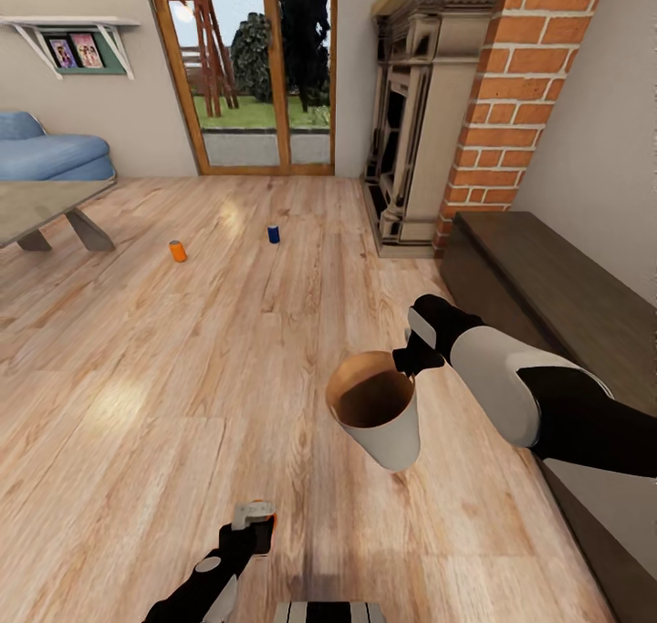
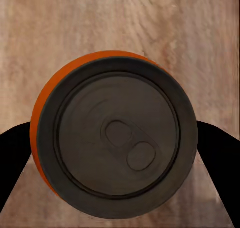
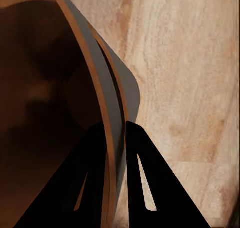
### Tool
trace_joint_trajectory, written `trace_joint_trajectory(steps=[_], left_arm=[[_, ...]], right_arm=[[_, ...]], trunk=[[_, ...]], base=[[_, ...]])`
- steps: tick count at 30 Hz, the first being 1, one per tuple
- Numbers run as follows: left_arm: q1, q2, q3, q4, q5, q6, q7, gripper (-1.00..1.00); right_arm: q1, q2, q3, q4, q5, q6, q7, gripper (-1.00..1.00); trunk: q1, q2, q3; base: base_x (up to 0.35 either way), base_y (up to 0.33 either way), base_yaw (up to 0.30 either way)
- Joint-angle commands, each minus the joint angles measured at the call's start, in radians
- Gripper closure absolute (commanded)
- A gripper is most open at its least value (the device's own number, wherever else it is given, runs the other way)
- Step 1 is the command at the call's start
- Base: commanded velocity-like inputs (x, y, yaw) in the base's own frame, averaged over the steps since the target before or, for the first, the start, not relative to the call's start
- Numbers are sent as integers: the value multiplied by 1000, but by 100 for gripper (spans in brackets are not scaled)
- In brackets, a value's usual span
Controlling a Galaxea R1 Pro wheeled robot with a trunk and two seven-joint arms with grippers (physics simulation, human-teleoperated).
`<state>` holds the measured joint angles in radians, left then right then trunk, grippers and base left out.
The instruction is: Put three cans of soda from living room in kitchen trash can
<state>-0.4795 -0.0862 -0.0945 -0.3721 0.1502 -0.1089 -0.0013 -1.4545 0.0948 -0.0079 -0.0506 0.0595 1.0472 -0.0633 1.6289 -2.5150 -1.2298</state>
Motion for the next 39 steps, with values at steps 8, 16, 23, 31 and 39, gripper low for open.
trace_joint_trajectory(steps=[8,16,23,31,39], left_arm=[[1,0,-1,-99,0,8,-2,100],[9,1,5,-332,0,95,-5,100],[11,3,7,-438,3,185,-7,100],[12,3,2,-617,4,373,-8,100],[10,2,-2,-749,6,510,-10,100]], right_arm=[[33,-1,-11,-3,-15,0,-9,100],[70,-4,-9,-3,-15,-31,-47,100],[106,-8,-9,-3,-15,-87,-93,100],[138,-17,-10,-2,-15,-125,-157,100],[162,-19,-11,-1,-18,-195,-181,100]], trunk=[[-4,2,31],[-7,4,62],[-10,5,89],[-14,7,120],[-18,9,151]], base=[[0,0,0],[0,0,0],[0,0,0],[0,0,0],[0,0,0]])
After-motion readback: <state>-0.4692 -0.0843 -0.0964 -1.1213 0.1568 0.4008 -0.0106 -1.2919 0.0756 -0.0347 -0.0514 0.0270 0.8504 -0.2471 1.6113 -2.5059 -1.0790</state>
